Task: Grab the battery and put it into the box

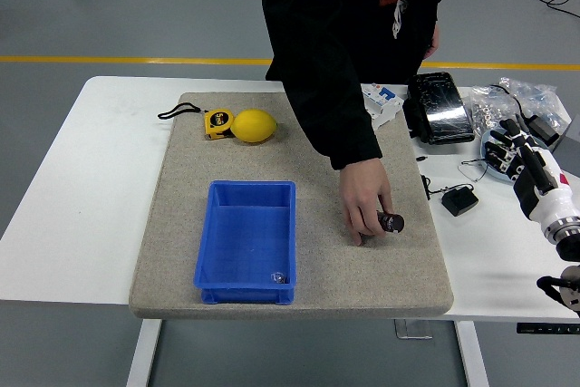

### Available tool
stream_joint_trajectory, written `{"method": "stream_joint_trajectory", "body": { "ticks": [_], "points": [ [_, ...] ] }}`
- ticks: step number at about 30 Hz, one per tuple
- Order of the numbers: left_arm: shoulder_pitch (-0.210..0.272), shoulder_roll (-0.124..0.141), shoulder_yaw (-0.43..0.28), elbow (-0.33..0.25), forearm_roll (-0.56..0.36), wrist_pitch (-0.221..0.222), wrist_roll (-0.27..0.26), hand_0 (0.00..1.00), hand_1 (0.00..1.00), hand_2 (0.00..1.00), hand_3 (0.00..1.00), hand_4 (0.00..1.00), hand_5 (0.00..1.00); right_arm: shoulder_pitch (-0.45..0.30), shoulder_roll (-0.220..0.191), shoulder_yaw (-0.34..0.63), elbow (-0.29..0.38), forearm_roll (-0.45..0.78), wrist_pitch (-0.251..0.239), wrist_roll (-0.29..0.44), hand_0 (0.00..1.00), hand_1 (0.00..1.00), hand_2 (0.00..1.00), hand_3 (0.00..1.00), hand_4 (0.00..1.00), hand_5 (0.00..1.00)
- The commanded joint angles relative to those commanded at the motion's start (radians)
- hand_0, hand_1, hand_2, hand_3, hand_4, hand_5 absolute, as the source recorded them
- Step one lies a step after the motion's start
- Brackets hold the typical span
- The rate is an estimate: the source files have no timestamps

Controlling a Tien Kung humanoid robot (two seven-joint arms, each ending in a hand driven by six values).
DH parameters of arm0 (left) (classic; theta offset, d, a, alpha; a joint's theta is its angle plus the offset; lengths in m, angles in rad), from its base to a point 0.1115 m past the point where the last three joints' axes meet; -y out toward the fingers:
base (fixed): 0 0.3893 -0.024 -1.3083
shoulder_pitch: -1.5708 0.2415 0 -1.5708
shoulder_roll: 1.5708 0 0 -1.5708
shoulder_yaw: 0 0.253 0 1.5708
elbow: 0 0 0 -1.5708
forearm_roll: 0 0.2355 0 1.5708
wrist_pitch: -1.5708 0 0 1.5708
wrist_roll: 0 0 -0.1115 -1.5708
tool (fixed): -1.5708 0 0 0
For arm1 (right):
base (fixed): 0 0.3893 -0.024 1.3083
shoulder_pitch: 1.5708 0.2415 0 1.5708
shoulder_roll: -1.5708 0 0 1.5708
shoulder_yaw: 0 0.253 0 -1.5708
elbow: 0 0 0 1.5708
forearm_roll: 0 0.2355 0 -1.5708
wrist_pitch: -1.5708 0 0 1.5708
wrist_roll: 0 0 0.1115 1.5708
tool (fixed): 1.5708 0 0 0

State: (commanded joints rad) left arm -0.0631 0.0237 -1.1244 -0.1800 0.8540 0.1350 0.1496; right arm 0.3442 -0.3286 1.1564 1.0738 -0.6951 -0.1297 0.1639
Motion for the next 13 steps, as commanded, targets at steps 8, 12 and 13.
{"method": "stream_joint_trajectory", "body": {
  "ticks": [8, 12, 13],
  "points": [
    [0.002, 0.000, -0.006, 0.000, 0.008, -0.001, 0.002, 0.771, 0.730, 0.753, 0.645, 0.712, 0.639, -0.008, -0.001, -0.007, -0.002, -0.001, -0.005, -0.012, 0.848, 0.815, 0.823, 0.869, 0.998, 0.705],
    [-0.001, 0.000, -0.002, 0.000, 0.005, -0.001, 0.001, 0.771, 0.730, 0.753, 0.645, 0.712, 0.639, -0.010, -0.002, -0.008, -0.004, -0.001, -0.005, -0.015, 0.848, 0.815, 0.823, 0.869, 0.998, 0.705],
    [-0.002, 0.000, 0.001, 0.000, 0.003, -0.002, 0.001, 0.771, 0.730, 0.753, 0.645, 0.712, 0.639, -0.010, -0.002, -0.008, -0.005, -0.002, -0.005, -0.016, 0.848, 0.815, 0.823, 0.869, 0.998, 0.705]
  ]
}}
